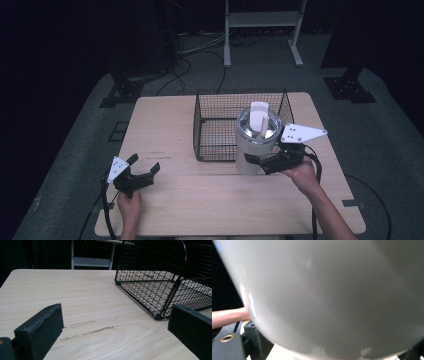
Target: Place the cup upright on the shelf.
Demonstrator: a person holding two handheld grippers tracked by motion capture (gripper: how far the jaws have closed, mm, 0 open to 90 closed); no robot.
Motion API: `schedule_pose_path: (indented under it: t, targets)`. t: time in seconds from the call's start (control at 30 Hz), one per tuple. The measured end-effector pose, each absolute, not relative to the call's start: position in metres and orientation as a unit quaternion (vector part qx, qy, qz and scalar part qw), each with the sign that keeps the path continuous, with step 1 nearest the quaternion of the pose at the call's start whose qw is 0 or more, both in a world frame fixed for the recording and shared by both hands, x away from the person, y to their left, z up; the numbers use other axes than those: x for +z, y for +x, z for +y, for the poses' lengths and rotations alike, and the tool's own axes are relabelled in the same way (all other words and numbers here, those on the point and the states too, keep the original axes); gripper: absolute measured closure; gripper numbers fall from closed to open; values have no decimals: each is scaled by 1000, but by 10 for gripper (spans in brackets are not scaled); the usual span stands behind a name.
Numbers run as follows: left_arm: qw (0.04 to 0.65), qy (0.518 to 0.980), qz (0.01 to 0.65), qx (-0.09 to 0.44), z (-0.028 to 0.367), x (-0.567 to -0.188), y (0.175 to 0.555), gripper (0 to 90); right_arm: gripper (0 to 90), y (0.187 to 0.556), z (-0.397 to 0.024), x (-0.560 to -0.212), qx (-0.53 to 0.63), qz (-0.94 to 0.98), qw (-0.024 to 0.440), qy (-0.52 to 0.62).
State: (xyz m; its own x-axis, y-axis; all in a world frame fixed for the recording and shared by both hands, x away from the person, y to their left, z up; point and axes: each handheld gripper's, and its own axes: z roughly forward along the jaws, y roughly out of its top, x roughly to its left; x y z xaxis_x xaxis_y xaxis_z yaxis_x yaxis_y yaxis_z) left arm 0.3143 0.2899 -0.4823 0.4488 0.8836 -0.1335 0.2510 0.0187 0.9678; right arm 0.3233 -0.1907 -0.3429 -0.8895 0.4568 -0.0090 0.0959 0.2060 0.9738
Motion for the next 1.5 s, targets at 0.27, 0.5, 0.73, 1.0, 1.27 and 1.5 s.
schedule_pose_path:
  t: [0.27,0.5,0.73,1.0,1.27,1.5]
  targets:
    - [559,642,442,284,290,-482,314,0,91,339,-188,-331,613,754,151,182]
    - [560,641,441,284,290,-482,315,0,91,355,-182,-324,612,754,151,184]
    - [560,641,441,283,290,-482,315,0,90,374,-172,-318,612,755,150,184]
    - [561,641,441,283,290,-482,315,0,90,398,-160,-308,609,757,149,185]
    - [562,641,440,283,290,-483,315,0,90,417,-152,-304,607,757,153,188]
    - [562,641,439,283,290,-483,315,0,90,432,-146,-305,605,757,156,193]
